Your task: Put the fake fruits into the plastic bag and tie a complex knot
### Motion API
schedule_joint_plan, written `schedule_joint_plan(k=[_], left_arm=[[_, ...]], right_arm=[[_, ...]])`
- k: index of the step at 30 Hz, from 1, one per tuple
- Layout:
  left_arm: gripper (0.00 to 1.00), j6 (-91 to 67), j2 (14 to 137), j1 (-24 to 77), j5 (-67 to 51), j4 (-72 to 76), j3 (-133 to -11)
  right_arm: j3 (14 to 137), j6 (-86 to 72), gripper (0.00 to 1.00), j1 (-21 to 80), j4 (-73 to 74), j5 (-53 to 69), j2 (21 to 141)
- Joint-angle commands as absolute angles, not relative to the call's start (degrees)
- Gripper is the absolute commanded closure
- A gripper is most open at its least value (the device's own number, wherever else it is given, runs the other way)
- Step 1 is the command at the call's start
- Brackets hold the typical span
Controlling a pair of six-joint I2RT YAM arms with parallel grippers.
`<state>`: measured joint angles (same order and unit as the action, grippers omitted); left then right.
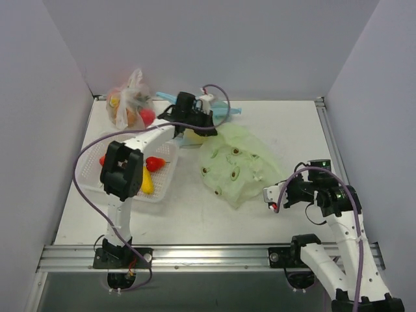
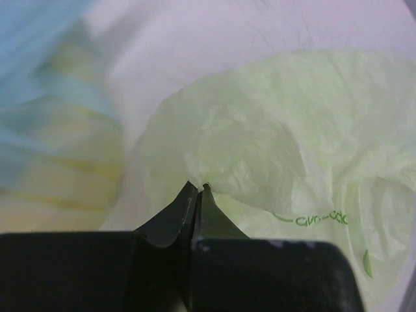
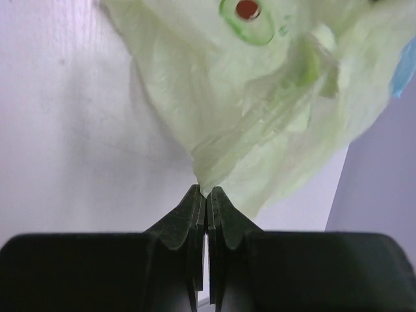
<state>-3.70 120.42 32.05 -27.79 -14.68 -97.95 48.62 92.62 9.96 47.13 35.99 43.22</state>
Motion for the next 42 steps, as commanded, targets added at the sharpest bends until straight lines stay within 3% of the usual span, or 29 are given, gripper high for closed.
schedule_joint_plan(k=[1, 5, 9, 10, 11, 14, 15, 18, 23, 30, 42], left_arm=[[1.00, -12.6, 114.3, 21.5, -42.1, -13.2, -99.7], [1.00, -15.8, 114.2, 14.7, -51.2, -11.7, -99.8], [1.00, -23.5, 112.3, 13.9, -59.7, -1.4, -96.2], [1.00, -25.6, 112.0, 14.1, -61.2, 2.7, -95.3], [1.00, -26.5, 111.9, 14.3, -62.4, 3.9, -95.1], [1.00, -25.8, 111.0, 16.1, -63.5, 3.3, -95.2], [1.00, -24.6, 110.9, 17.3, -63.8, 2.1, -95.6], [1.00, -19.2, 111.2, 19.1, -67.2, -3.8, -97.2], [1.00, -18.7, 111.2, 20.7, -71.0, -1.1, -96.9], [1.00, -30.8, 113.0, 21.1, -74.8, 13.2, -97.4], [1.00, -32.3, 114.9, 23.2, -74.5, 13.3, -99.3]], right_arm=[[48.3, 100.8, 1.00, 2.3, 53.3, 37.2, 43.2], [45.4, 108.4, 1.00, -5.1, 54.8, 37.7, 44.0], [41.6, 116.4, 1.00, -9.0, 54.2, 35.4, 44.5], [41.4, 116.5, 0.96, -9.7, 54.2, 34.8, 44.5], [41.6, 115.6, 0.68, -9.7, 54.3, 35.0, 44.5], [46.5, 105.3, 0.07, -9.6, 54.5, 38.8, 44.7], [50.8, 102.2, 0.02, -9.7, 54.6, 40.0, 45.0], [59.4, 88.9, 0.00, -9.6, 55.9, 45.4, 47.6], [76.9, 69.5, 0.00, -9.6, 57.7, 50.7, 56.2], [76.7, 62.2, 0.00, -4.9, 57.6, 49.2, 66.8], [80.3, 46.8, 0.00, 5.2, 55.6, 54.0, 72.9]])
